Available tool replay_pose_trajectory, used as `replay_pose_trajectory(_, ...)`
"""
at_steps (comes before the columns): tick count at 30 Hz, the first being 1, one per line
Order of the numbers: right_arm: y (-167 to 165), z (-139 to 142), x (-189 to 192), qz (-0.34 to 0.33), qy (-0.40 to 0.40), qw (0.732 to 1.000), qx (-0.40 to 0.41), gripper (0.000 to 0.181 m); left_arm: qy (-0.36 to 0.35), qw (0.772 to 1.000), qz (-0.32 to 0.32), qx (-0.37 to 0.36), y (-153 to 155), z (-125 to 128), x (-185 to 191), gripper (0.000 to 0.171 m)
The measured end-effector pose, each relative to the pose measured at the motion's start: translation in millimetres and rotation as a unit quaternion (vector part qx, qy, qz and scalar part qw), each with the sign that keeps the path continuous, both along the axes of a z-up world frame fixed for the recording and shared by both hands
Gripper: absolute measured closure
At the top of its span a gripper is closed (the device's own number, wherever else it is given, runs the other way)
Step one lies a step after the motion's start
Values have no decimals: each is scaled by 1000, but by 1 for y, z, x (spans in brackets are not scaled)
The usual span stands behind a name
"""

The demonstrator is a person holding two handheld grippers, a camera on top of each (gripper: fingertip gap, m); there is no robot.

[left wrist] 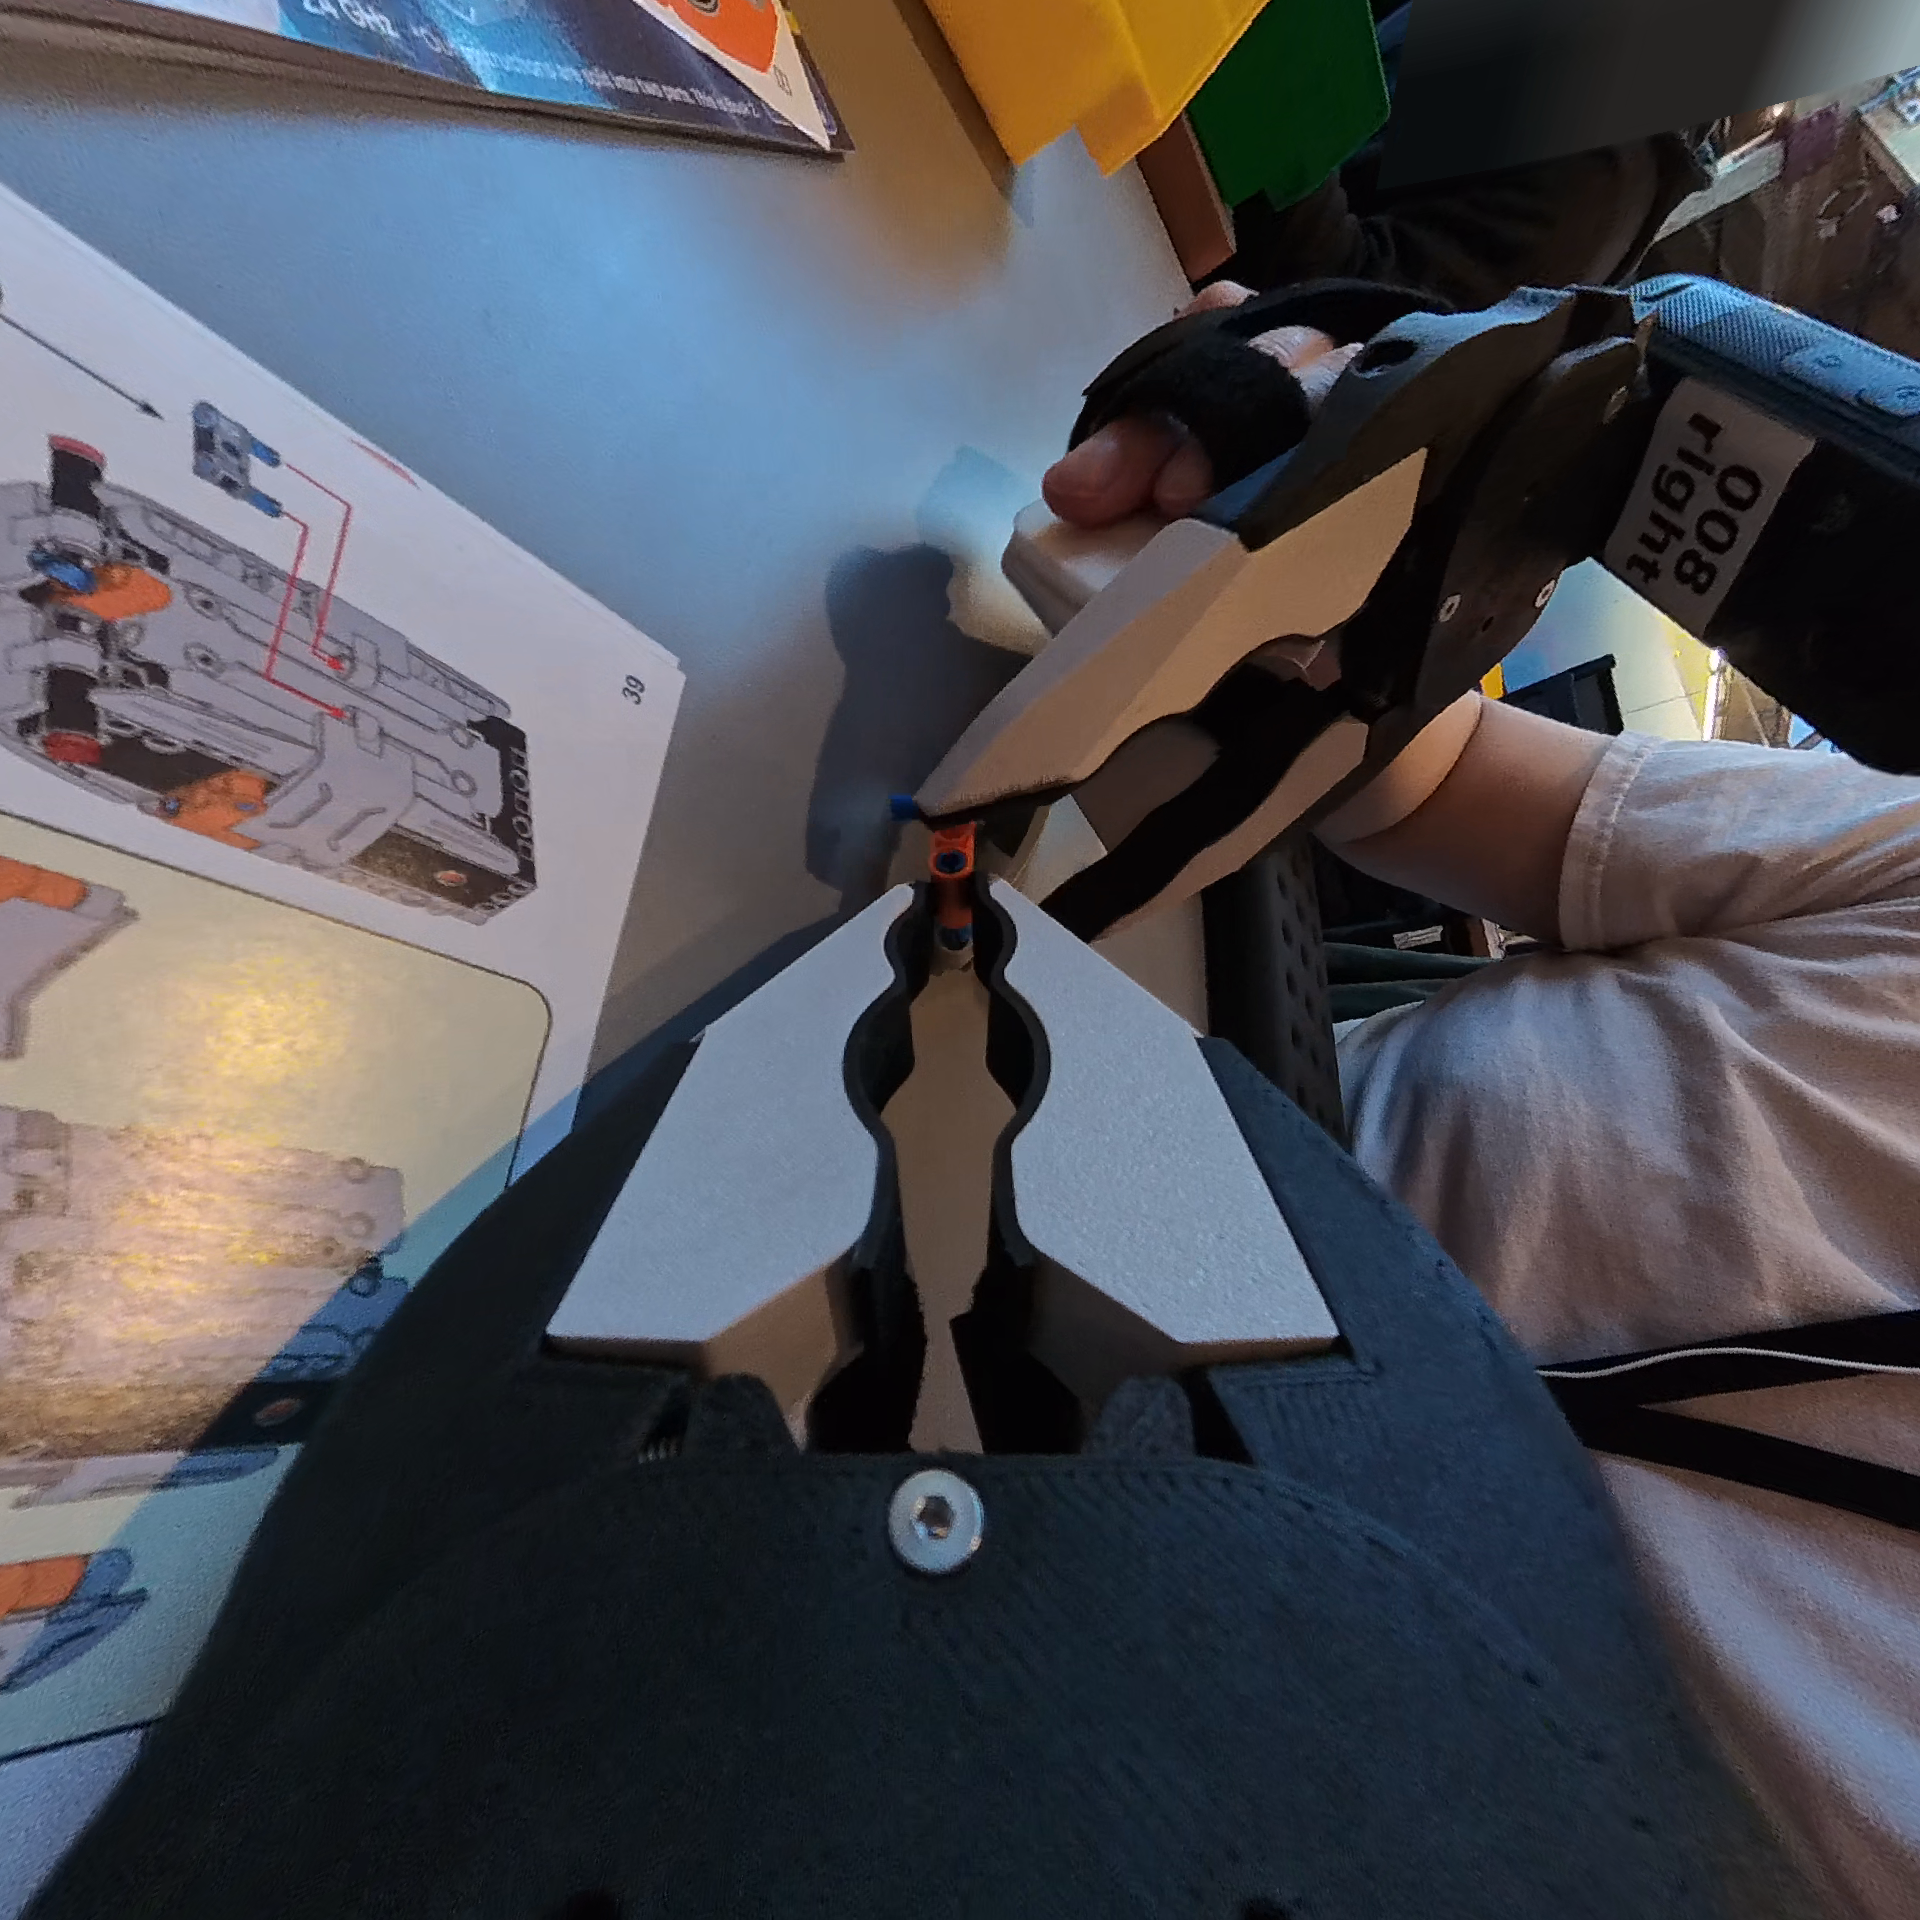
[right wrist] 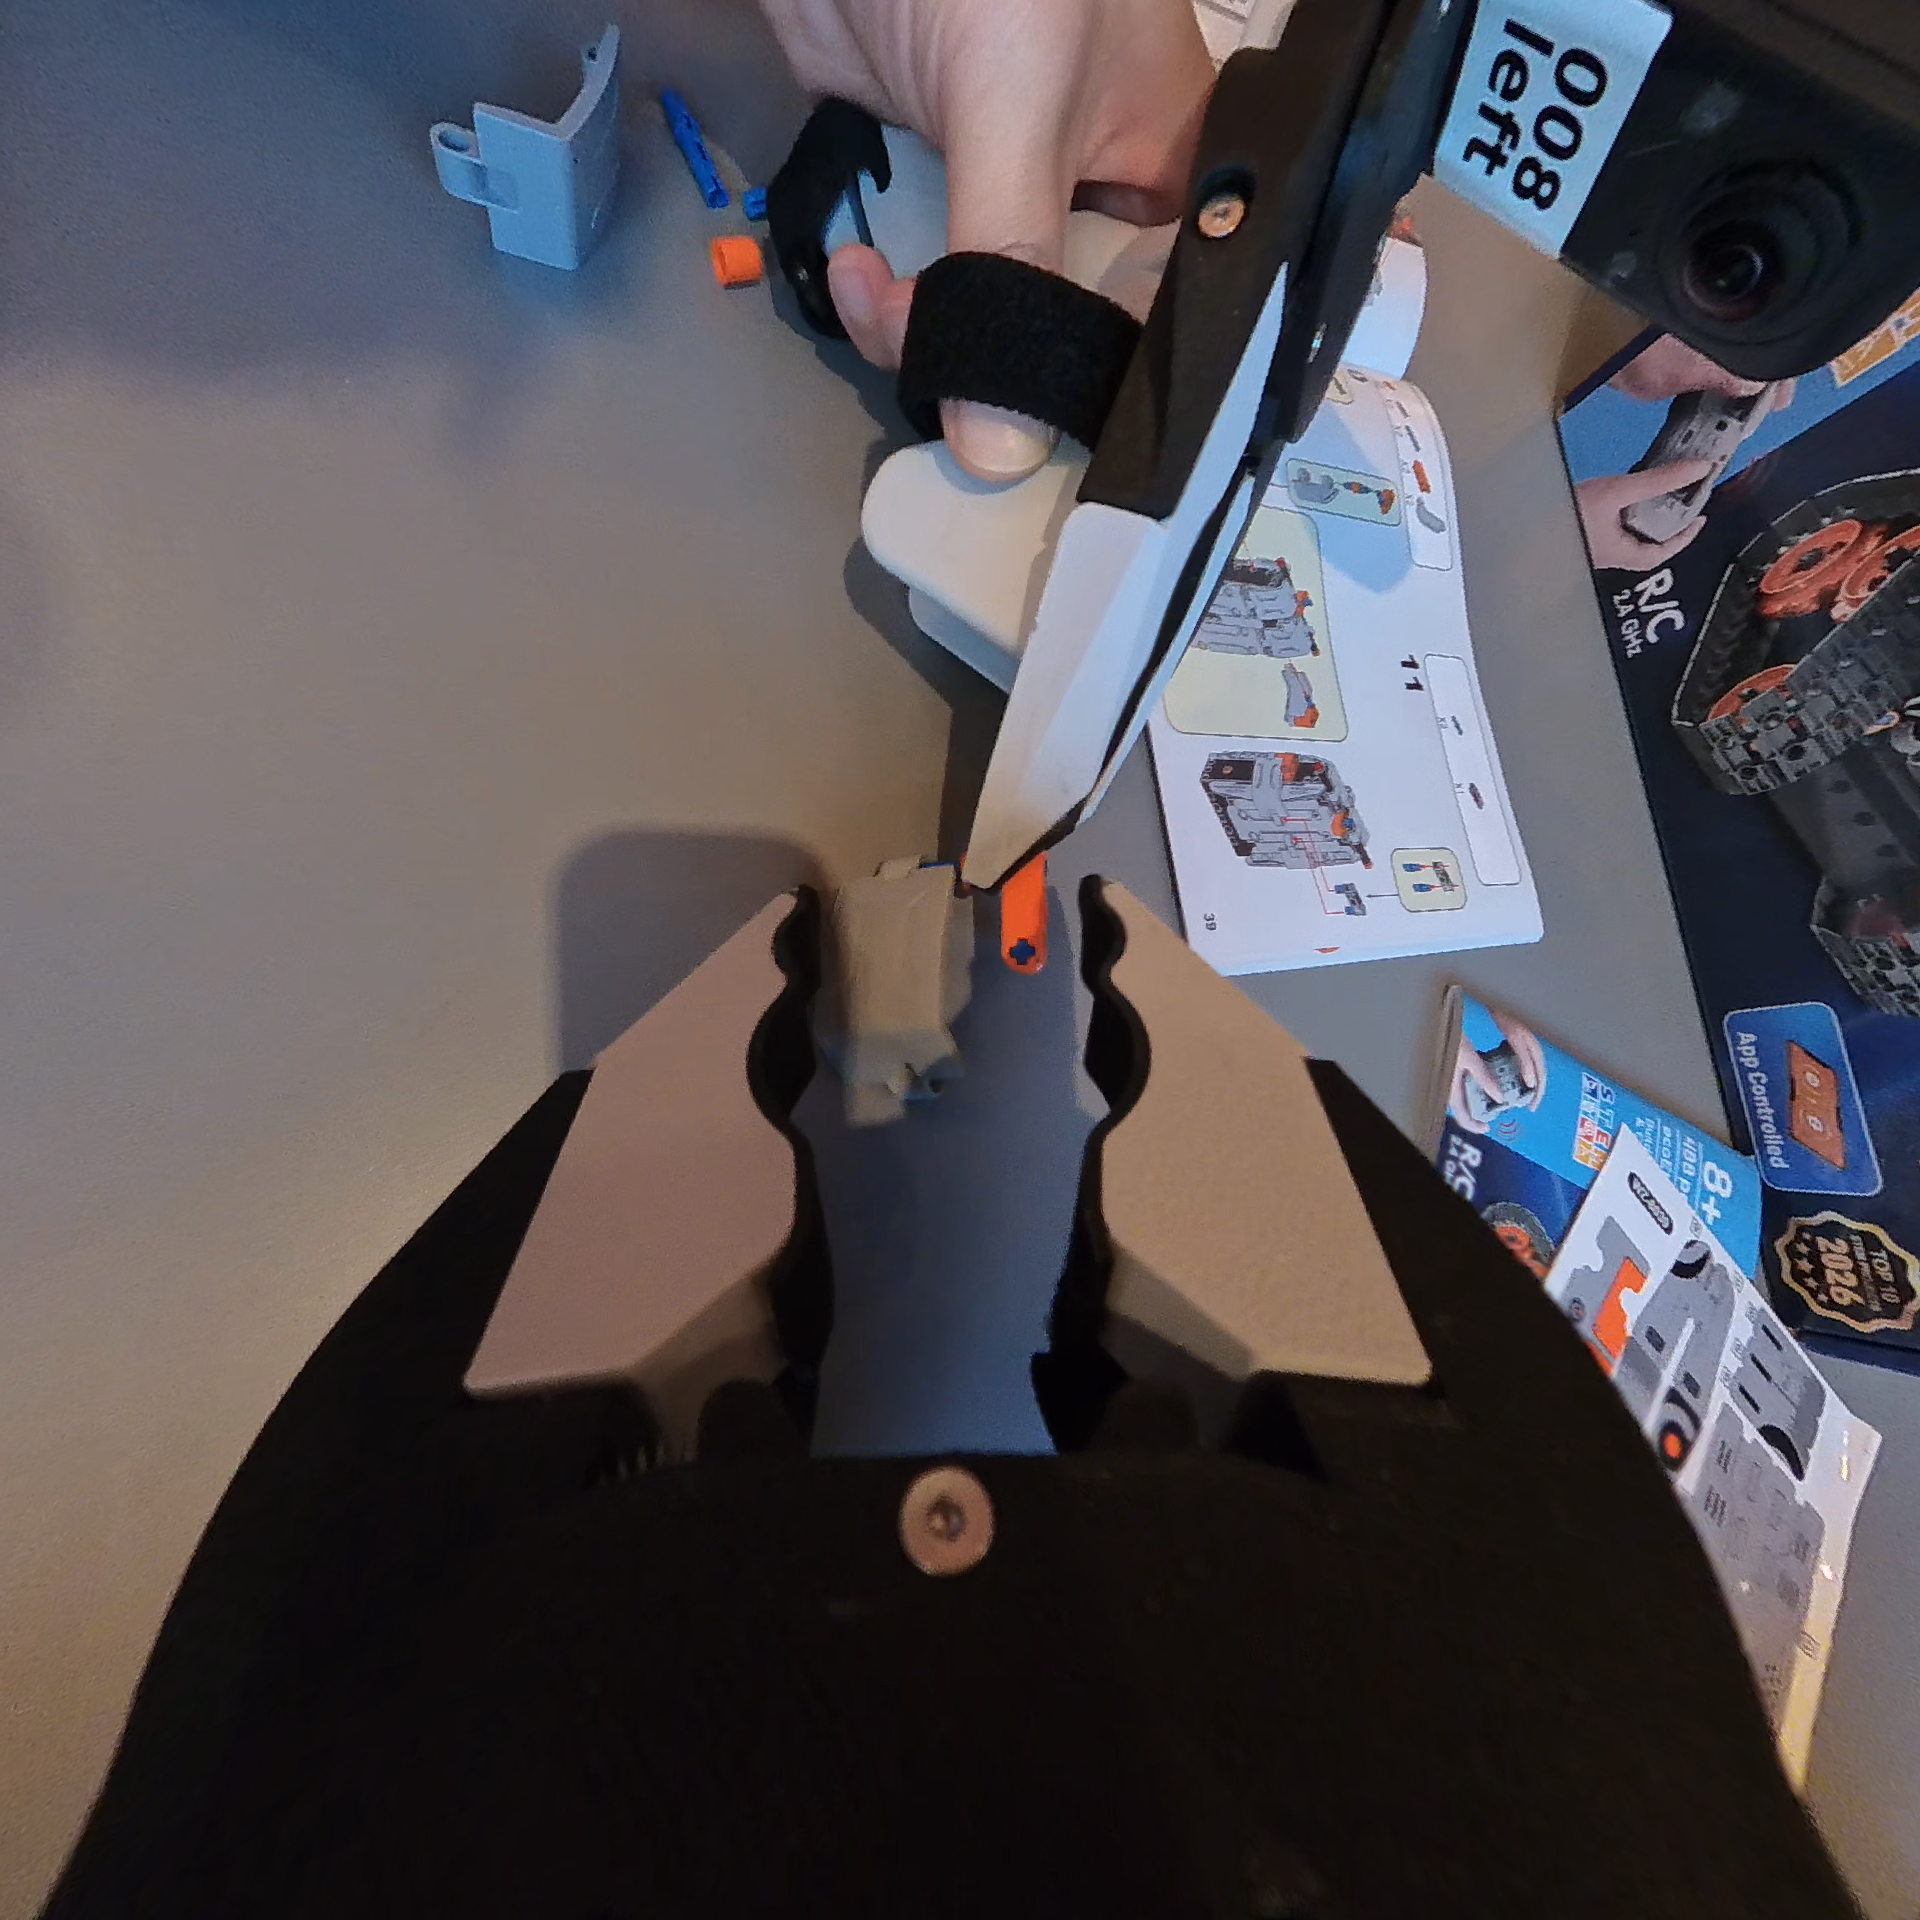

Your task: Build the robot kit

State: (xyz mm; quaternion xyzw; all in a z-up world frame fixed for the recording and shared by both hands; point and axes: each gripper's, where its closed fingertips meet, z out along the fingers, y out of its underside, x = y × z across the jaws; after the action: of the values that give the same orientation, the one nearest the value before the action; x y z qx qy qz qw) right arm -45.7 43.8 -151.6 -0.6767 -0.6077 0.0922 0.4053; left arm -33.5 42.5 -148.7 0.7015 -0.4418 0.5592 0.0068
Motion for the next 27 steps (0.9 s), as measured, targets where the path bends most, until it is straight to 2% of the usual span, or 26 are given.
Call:
replay_pose_trajectory(2, -2, -2, 0, 4, -1, 1000, -12, 141, -2, 1000, 0, -1, 0, 0, 0, 166)
replay_pose_trajectory(18, 0, -2, -1, 5, 28, 999, -19, 139, -8, 999, 12, 30, 3, 0, 2, 166)
replay_pose_trajectory(27, 1, 2, 5, 1, 25, 1000, 8, 142, -10, 1000, 15, 13, 2, 1, 1, 166)
